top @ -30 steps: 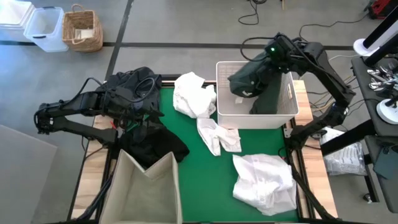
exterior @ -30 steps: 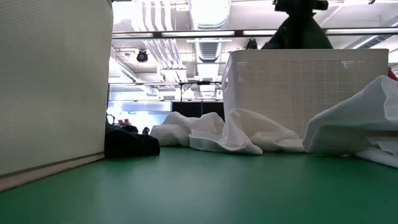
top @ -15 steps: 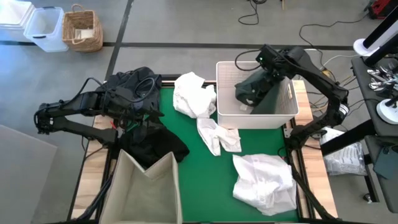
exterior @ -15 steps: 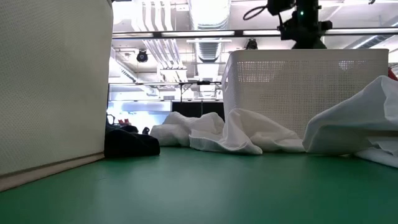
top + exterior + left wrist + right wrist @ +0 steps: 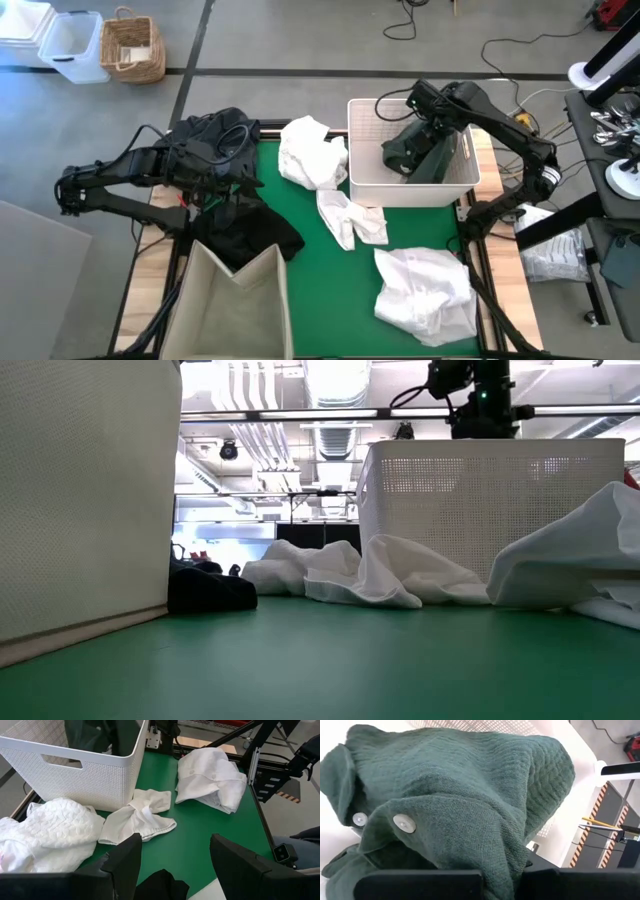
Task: Sort clothes
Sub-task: Put the green polo shirt into the top right white bin
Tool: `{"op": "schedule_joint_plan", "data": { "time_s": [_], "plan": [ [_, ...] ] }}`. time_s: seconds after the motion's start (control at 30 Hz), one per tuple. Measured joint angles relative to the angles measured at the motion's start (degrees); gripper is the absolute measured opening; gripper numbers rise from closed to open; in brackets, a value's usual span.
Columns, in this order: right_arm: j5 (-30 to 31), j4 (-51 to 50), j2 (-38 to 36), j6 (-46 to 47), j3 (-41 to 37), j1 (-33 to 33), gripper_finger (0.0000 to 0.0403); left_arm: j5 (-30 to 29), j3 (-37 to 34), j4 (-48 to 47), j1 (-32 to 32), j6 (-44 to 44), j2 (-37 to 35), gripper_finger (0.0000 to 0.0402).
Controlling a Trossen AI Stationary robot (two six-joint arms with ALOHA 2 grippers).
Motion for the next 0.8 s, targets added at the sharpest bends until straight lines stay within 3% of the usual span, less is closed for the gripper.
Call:
{"op": "schedule_joint_plan", "data": {
  "time_s": [0.53,0.8],
  "plan": [
    [-0.47,7.30,0.13,1.55,-5.27,0.02,0.0012,0.01,0.00,0.01,-0.01,0.02,0.00,0.0213],
    [-6.27,12.99,0.96,0.85,-10.58,0.04,0.0012,0.01,0.00,0.01,-0.01,0.04,0.00,0.0213]
  ]
}}
